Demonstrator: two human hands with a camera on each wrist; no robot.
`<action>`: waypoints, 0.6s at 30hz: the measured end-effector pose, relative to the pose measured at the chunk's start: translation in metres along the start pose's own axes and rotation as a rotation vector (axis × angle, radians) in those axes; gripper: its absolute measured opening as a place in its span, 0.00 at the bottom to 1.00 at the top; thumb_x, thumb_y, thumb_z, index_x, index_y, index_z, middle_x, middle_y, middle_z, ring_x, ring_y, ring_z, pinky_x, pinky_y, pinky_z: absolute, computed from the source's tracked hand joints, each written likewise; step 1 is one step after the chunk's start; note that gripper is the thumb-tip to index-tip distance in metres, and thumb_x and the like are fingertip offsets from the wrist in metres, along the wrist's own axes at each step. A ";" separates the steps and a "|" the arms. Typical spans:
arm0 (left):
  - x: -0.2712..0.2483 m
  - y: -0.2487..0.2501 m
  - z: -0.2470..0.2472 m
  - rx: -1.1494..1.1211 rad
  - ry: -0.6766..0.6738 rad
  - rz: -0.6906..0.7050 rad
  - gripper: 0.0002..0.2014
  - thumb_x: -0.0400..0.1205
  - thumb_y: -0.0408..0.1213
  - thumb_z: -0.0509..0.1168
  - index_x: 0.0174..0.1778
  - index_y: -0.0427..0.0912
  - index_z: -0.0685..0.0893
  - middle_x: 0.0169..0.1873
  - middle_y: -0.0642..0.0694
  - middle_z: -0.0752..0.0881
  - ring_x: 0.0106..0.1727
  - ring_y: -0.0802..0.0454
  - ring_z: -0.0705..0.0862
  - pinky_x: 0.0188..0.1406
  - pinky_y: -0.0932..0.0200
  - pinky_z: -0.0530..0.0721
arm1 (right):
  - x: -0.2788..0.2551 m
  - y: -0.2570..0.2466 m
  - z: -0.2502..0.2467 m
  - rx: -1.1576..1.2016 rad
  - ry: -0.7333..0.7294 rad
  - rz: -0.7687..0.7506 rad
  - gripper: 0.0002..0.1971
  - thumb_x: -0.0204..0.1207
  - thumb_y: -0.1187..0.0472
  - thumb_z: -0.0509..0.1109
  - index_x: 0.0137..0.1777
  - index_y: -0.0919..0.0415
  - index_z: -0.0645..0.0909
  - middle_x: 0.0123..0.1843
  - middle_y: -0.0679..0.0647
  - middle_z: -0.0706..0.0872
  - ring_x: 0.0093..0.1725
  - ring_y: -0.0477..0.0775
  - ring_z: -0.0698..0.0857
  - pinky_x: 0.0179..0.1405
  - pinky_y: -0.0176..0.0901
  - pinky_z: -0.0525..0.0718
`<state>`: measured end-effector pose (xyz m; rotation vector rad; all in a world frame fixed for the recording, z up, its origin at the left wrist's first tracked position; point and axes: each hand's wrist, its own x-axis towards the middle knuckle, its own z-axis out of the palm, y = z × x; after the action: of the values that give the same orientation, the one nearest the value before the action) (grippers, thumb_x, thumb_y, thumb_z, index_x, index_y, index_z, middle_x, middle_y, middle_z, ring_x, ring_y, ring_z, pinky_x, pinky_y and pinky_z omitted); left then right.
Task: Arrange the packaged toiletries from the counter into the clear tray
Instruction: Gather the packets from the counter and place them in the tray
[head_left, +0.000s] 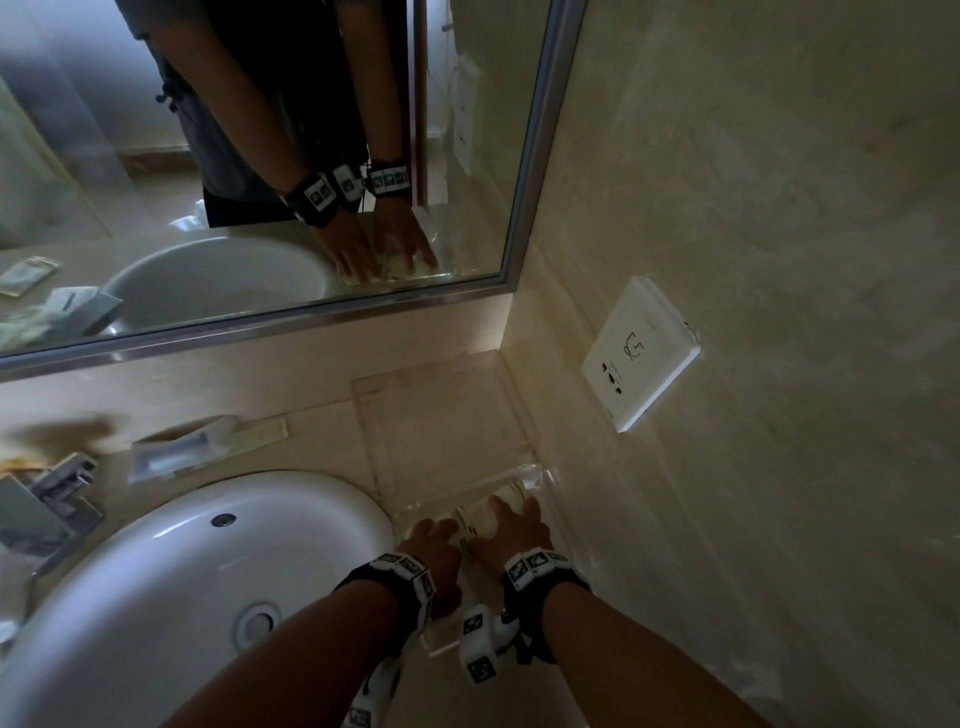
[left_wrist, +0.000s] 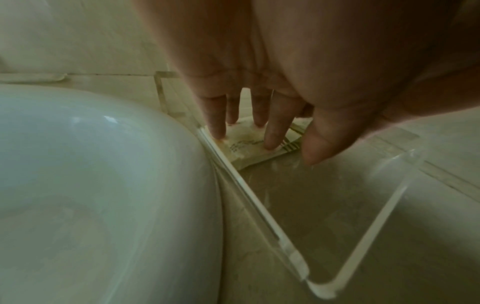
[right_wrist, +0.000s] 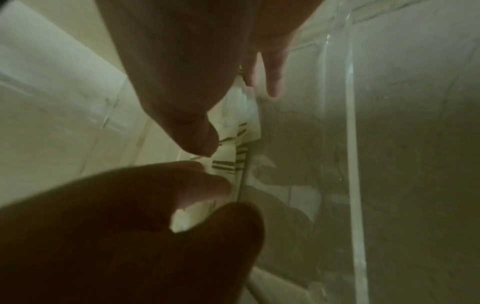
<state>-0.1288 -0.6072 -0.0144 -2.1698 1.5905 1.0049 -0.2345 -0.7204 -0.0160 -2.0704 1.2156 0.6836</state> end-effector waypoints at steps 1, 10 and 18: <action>0.001 -0.001 0.000 -0.001 0.002 -0.002 0.30 0.79 0.49 0.65 0.76 0.39 0.74 0.85 0.41 0.50 0.83 0.35 0.51 0.81 0.41 0.62 | 0.001 -0.002 -0.003 0.012 -0.001 -0.005 0.43 0.71 0.33 0.65 0.84 0.36 0.52 0.88 0.59 0.39 0.82 0.68 0.59 0.76 0.58 0.71; -0.001 0.002 -0.013 0.005 0.033 0.010 0.30 0.80 0.50 0.64 0.78 0.44 0.71 0.84 0.40 0.52 0.82 0.35 0.54 0.79 0.42 0.64 | -0.011 0.012 0.000 -0.083 0.069 -0.026 0.37 0.78 0.37 0.65 0.83 0.32 0.52 0.87 0.53 0.34 0.78 0.65 0.67 0.74 0.58 0.73; 0.000 0.000 -0.009 0.021 -0.014 -0.011 0.29 0.80 0.51 0.64 0.77 0.44 0.75 0.85 0.40 0.50 0.83 0.35 0.53 0.81 0.43 0.62 | -0.010 0.003 0.004 -0.043 0.043 -0.054 0.40 0.77 0.38 0.66 0.85 0.46 0.55 0.87 0.56 0.33 0.82 0.61 0.66 0.75 0.50 0.73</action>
<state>-0.1250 -0.6125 -0.0081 -2.1507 1.5741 0.9934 -0.2421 -0.7130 -0.0121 -2.1555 1.1735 0.6481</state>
